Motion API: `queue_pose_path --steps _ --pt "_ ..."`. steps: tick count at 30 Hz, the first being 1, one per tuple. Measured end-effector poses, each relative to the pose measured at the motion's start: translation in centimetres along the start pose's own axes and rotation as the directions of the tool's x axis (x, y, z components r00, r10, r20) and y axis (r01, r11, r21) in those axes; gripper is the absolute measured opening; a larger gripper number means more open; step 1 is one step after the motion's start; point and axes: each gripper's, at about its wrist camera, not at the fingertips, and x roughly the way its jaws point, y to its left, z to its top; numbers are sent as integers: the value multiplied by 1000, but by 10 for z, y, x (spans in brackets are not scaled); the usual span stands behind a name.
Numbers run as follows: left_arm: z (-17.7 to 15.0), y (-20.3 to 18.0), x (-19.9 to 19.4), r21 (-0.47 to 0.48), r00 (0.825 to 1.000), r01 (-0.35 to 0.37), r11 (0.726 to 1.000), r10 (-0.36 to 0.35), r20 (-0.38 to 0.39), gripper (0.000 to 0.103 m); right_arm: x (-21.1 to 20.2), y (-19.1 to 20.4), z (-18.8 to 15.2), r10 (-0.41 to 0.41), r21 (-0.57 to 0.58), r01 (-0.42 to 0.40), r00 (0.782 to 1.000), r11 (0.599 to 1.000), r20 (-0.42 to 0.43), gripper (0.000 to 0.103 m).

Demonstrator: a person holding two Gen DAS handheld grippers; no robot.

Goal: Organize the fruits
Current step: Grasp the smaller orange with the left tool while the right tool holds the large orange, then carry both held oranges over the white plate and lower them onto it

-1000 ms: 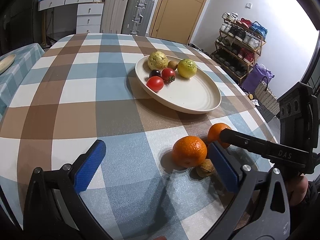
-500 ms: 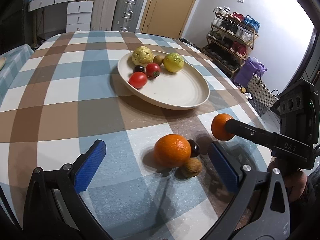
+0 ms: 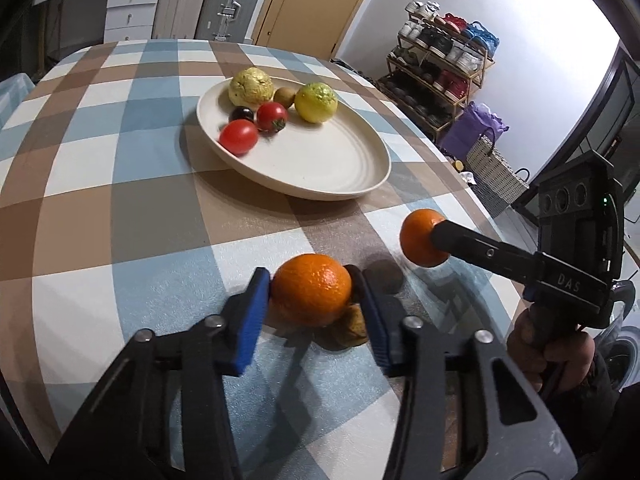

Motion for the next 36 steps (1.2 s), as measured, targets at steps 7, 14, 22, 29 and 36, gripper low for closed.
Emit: queue_pose_path --steps 7,14,22,29,36 --pt "0 10 -1 -33 1000 30 999 -30 6 39 1 1 0 -4 -4 4 1000 1000 -4 40" --pt "2 14 -9 -35 999 34 999 -33 32 39 3 4 2 -11 -11 11 1000 1000 -9 40" --pt "17 19 -20 -21 997 22 1000 -20 73 39 8 4 6 -11 -8 11 1000 1000 -16 40" --pt "44 13 -23 10 994 26 1000 -27 109 39 7 6 21 -5 -22 5 1000 1000 9 40" --pt "82 3 -3 48 994 20 999 -25 111 39 9 4 54 5 -38 -4 999 999 34 40"
